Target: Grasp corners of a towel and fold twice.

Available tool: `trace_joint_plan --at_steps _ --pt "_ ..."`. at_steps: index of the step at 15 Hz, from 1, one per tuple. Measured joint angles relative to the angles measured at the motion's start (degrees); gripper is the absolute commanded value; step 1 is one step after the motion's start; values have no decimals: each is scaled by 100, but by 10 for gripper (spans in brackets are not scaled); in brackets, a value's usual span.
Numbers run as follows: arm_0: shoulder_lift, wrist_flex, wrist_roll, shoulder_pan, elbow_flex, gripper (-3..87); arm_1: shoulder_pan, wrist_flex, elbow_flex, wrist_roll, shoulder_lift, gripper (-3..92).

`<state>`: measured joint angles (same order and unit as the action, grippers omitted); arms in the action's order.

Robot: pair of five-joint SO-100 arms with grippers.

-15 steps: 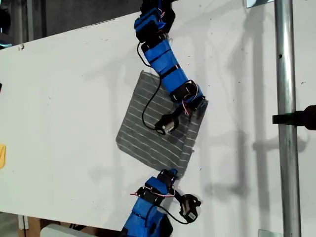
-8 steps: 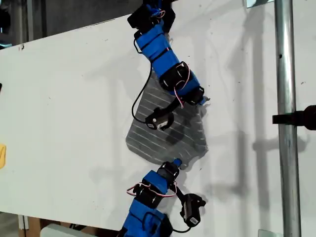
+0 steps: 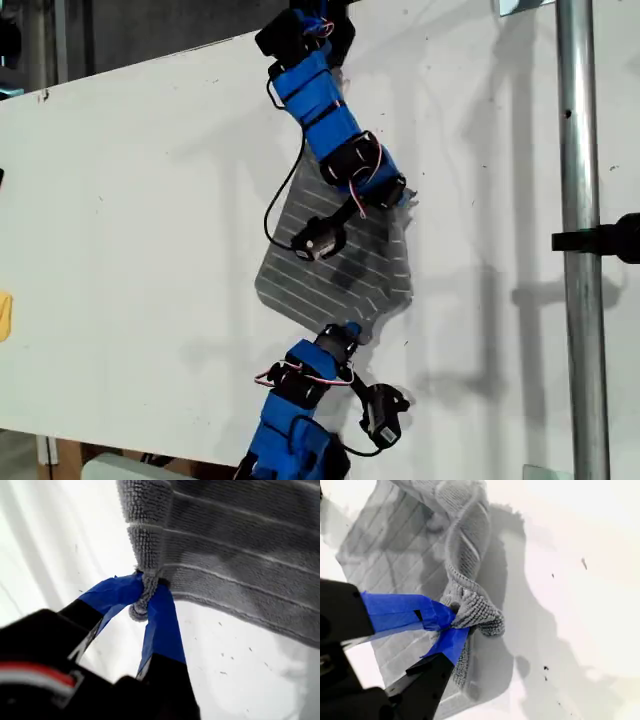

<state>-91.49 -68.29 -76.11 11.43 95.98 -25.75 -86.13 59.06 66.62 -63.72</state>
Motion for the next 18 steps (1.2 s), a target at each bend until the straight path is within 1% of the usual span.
trace_joint_plan --at_steps 1,2,5,6,7,9,10,11,13,14,18 --pt "0 -246 237 -369 0 -28 272 -246 316 18 -281 -3" --pt "44 -369 580 -729 0 -28 624 -334 879 35 -738 -3" --pt "545 -712 1960 -2057 -844 -28 1854 -677 2751 97 -2505 -3" --pt "914 -738 2505 -2391 -1257 -28 2215 -896 3103 44 -2936 -3" --pt "1389 -853 2962 -2716 -1793 -28 2505 -940 3384 -70 -3287 -3" --pt "2338 -1151 3586 -3234 -3032 -28 3023 -1072 3612 -431 -3823 -3" --pt "2751 -1380 3771 -3410 -3718 -28 3322 -1099 3639 -677 -4017 -3" --pt "2839 -1450 3867 -3551 -4061 -28 3551 -1099 3656 -879 -4166 -3" --pt "2848 -1547 3964 -3683 -4219 -28 3516 -984 3858 -976 -4228 -3" --pt "2848 -1582 3964 -3683 -4219 -28 3384 -773 4025 -923 -4175 -3" --pt "3331 -1564 3771 -3683 -4166 -28 2531 299 4878 -246 -3586 -3"
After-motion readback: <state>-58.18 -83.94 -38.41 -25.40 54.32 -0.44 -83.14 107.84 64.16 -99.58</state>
